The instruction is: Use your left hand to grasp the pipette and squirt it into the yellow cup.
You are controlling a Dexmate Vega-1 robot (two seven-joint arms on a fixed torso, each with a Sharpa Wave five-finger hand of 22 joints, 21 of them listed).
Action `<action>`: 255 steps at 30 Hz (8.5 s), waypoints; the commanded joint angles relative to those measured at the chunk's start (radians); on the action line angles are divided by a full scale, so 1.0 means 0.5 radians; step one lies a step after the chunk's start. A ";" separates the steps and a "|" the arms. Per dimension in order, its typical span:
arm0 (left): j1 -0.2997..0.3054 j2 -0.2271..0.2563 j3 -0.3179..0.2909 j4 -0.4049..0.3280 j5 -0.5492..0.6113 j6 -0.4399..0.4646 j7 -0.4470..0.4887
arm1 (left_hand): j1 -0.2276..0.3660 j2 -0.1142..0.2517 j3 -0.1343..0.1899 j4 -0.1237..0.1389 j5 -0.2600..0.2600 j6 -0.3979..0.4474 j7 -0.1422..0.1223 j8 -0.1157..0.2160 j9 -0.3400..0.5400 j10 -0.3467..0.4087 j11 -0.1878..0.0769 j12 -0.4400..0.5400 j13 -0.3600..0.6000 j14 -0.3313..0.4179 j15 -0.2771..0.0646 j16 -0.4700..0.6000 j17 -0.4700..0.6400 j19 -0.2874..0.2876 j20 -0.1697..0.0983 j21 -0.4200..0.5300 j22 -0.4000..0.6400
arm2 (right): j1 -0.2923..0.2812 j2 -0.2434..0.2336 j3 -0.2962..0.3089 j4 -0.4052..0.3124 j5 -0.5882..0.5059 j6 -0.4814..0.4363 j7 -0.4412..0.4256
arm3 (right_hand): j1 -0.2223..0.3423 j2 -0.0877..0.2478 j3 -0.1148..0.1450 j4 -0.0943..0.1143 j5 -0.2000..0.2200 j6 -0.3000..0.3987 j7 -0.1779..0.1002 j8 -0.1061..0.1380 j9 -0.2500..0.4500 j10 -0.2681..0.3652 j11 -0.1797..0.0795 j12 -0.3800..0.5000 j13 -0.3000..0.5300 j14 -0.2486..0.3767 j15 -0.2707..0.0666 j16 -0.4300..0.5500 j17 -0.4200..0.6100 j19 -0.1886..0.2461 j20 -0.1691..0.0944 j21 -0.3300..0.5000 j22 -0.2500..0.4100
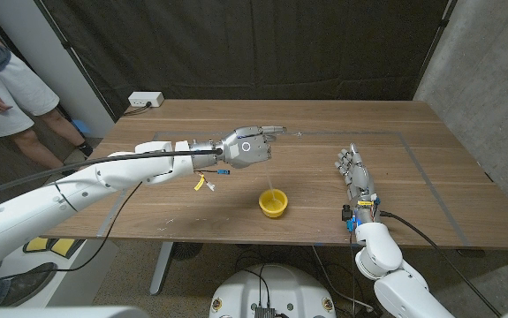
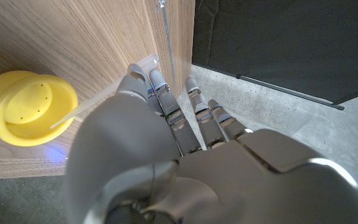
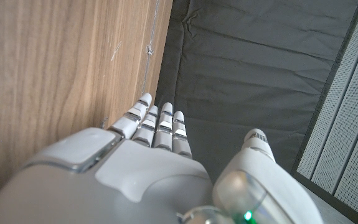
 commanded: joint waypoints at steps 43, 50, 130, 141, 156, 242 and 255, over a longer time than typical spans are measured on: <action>0.311 0.090 -0.319 -0.061 -0.472 0.276 -0.181 | -0.019 -0.003 0.022 0.012 0.002 -0.055 -0.003 -0.020 0.009 -0.056 -0.001 -0.002 -0.003 -0.033 -0.255 -0.002 0.000 -0.018 -0.001 -0.006 0.005 | 0.087 -0.055 -0.028 -0.055 0.004 -0.127 0.047 | 0.010 0.020 -0.014 -0.007 -0.006 0.025 -0.002 0.000 0.004 0.025 0.002 0.011 0.012 0.013 0.005 0.002 0.008 0.018 -0.001 0.016 0.006; 0.441 0.125 -0.421 -0.080 -0.622 0.402 -0.195 | -0.020 -0.003 0.024 0.011 0.003 -0.059 -0.002 -0.021 0.009 -0.062 -0.002 -0.002 -0.003 -0.035 -0.255 -0.001 0.000 -0.016 0.003 -0.005 0.005 | 0.128 -0.074 -0.038 -0.073 0.000 -0.167 0.062 | 0.010 0.020 -0.014 -0.008 -0.006 0.025 -0.001 0.000 0.004 0.025 0.003 0.011 0.012 0.012 0.004 0.002 0.008 0.018 -0.002 0.016 0.006; 1.208 0.118 -0.622 -0.007 -1.999 1.871 -0.115 | -0.031 0.006 0.055 0.010 0.003 -0.060 0.039 -0.025 0.012 -0.072 0.003 0.010 0.002 -0.014 -0.218 0.009 -0.001 0.004 0.027 0.004 0.006 | 0.482 -0.135 -0.238 -0.034 0.102 -0.514 0.269 | 0.019 0.025 -0.019 -0.010 -0.006 0.025 -0.001 -0.001 0.004 0.026 0.001 0.010 0.012 0.013 0.003 0.001 0.009 0.020 -0.004 0.016 0.006; 1.222 0.142 -0.599 0.019 -2.149 1.885 -0.027 | -0.035 0.007 0.059 0.011 0.003 -0.067 0.038 -0.028 0.012 -0.079 0.004 0.009 0.003 -0.016 -0.215 0.008 0.000 0.002 0.032 0.003 0.007 | 0.514 -0.123 -0.270 -0.033 0.100 -0.564 0.268 | 0.019 0.025 -0.020 -0.010 -0.006 0.028 0.000 0.000 0.004 0.025 0.001 0.009 0.012 0.013 0.003 0.001 0.009 0.020 -0.003 0.016 0.006; 1.120 0.202 -0.439 0.043 -2.109 1.964 -0.019 | -0.043 0.007 0.063 0.014 0.001 -0.075 0.038 -0.032 0.012 -0.085 0.005 0.009 0.004 -0.014 -0.208 0.010 0.000 0.002 0.032 0.003 0.007 | 0.549 -0.123 -0.304 -0.047 0.080 -0.640 0.250 | 0.019 0.026 -0.022 -0.010 -0.007 0.030 -0.002 0.000 0.004 0.027 0.000 0.010 0.012 0.013 0.004 0.001 0.009 0.020 -0.002 0.016 0.006; 1.188 -0.121 -1.043 0.293 -3.145 0.709 0.154 | -0.494 0.114 0.070 0.361 -0.003 -0.451 0.165 -0.198 0.008 -0.464 0.220 -0.008 -0.005 -0.156 -0.038 0.007 0.015 0.004 0.127 0.032 0.025 | 0.514 -0.118 -0.276 -0.067 -0.024 -0.485 0.225 | 0.031 0.027 -0.027 -0.014 -0.008 0.038 -0.005 0.000 0.004 0.048 -0.002 0.016 0.012 0.033 0.004 0.006 0.008 0.032 0.003 0.019 0.006; 1.047 -0.324 -1.040 0.557 -3.648 0.288 -0.186 | -0.629 0.062 0.044 0.427 -0.001 -0.867 0.185 -0.242 0.017 -0.806 0.328 -0.024 -0.013 -0.296 0.011 -0.017 0.013 -0.015 0.135 0.024 0.022 | 0.483 -0.148 -0.236 -0.118 -0.047 -0.463 0.208 | 0.031 0.025 -0.030 -0.014 -0.008 0.041 -0.008 0.001 0.004 0.054 -0.007 0.017 0.012 0.047 -0.001 0.010 0.008 0.050 0.002 0.025 0.006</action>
